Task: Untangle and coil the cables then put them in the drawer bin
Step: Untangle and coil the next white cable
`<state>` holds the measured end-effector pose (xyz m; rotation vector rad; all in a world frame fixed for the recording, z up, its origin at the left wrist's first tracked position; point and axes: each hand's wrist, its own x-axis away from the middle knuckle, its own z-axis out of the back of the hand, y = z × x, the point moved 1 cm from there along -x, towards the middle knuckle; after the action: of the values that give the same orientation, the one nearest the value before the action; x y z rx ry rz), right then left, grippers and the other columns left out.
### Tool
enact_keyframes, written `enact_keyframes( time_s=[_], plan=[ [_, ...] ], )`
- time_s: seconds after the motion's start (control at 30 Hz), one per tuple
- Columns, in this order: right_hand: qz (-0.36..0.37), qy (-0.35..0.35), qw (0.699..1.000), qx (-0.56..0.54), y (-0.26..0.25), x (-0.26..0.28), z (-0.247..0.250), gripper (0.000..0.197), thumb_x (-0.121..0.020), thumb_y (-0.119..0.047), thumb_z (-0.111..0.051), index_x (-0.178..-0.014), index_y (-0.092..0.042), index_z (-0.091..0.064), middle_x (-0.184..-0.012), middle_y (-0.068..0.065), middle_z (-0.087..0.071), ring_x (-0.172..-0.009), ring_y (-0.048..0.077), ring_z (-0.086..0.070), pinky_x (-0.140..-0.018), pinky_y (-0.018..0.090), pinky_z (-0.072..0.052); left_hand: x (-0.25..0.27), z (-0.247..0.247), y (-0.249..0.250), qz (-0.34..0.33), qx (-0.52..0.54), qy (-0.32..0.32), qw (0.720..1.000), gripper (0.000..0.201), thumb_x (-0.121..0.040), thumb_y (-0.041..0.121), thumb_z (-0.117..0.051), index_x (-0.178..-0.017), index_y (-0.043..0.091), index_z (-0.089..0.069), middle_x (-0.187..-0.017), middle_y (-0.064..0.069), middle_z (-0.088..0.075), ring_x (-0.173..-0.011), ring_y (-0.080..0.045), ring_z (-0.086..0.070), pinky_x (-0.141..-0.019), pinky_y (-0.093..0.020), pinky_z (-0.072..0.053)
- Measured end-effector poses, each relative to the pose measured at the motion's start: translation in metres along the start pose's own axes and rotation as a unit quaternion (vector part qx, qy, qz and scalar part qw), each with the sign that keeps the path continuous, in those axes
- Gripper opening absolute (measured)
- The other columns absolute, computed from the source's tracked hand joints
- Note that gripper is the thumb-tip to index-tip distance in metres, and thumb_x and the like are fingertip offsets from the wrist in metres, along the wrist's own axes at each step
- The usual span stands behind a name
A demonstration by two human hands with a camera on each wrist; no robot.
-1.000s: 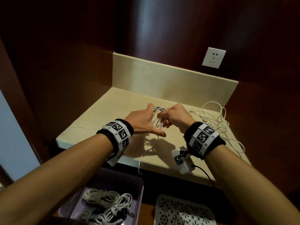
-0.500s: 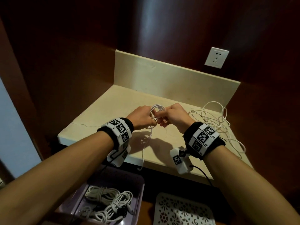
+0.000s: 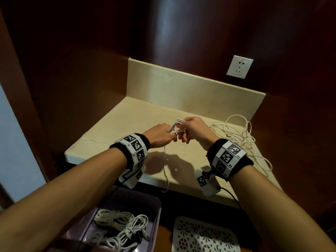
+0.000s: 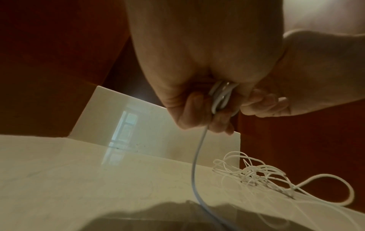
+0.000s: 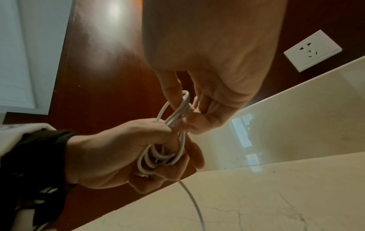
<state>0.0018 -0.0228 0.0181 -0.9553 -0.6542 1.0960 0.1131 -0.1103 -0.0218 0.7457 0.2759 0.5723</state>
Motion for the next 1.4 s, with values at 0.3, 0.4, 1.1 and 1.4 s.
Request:
enact_keyframes(
  time_s=[0.3, 0.4, 1.1, 1.4],
  plan=[
    [-0.074, 0.061, 0.958, 0.272, 0.002, -0.002, -0.001, 0.084, -0.092, -0.072, -0.022, -0.053, -0.010, -0.065, -0.053, 0.002, -0.059, -0.052, 0.020, -0.054, -0.066, 0.034, -0.047, 0.004, -0.004, 0.014, 0.004, -0.208, 0.041, 0.977, 0.023, -0.094, 0.026, -0.042, -0.076, 0.015, -0.052, -0.069, -0.003, -0.052, -0.067, -0.024, -0.051, -0.060, -0.032, -0.037],
    [-0.092, 0.045, 0.971, 0.216, 0.007, -0.004, -0.002, 0.063, -0.095, -0.052, -0.034, -0.055, -0.010, -0.056, -0.052, 0.002, -0.051, -0.045, 0.018, -0.042, -0.049, 0.026, -0.035, 0.006, -0.004, 0.013, 0.001, -0.228, 0.055, 0.972, 0.026, -0.094, 0.027, -0.043, -0.072, 0.014, -0.050, -0.065, -0.002, -0.048, -0.064, -0.024, -0.047, -0.058, -0.032, -0.033],
    [-0.003, 0.092, 0.989, 0.114, 0.023, -0.012, 0.012, 0.042, -0.085, -0.019, -0.050, -0.044, -0.017, -0.044, -0.037, -0.008, -0.036, -0.041, 0.014, -0.028, -0.048, 0.028, -0.023, -0.001, -0.006, 0.004, -0.114, -0.222, -0.021, 0.968, 0.054, -0.098, 0.055, -0.033, -0.089, 0.005, -0.050, -0.082, -0.011, -0.054, -0.071, -0.028, -0.049, -0.066, -0.039, -0.037],
    [0.004, 0.104, 0.990, 0.096, 0.023, -0.016, 0.019, 0.044, -0.084, -0.021, -0.048, -0.040, -0.016, -0.044, -0.038, -0.006, -0.037, -0.042, 0.016, -0.028, -0.050, 0.029, -0.024, 0.007, -0.003, 0.011, -0.098, -0.193, -0.031, 0.976, 0.040, -0.102, 0.050, -0.023, -0.096, 0.015, -0.043, -0.081, 0.003, -0.045, -0.065, -0.015, -0.043, -0.065, -0.034, -0.033]
  ],
)
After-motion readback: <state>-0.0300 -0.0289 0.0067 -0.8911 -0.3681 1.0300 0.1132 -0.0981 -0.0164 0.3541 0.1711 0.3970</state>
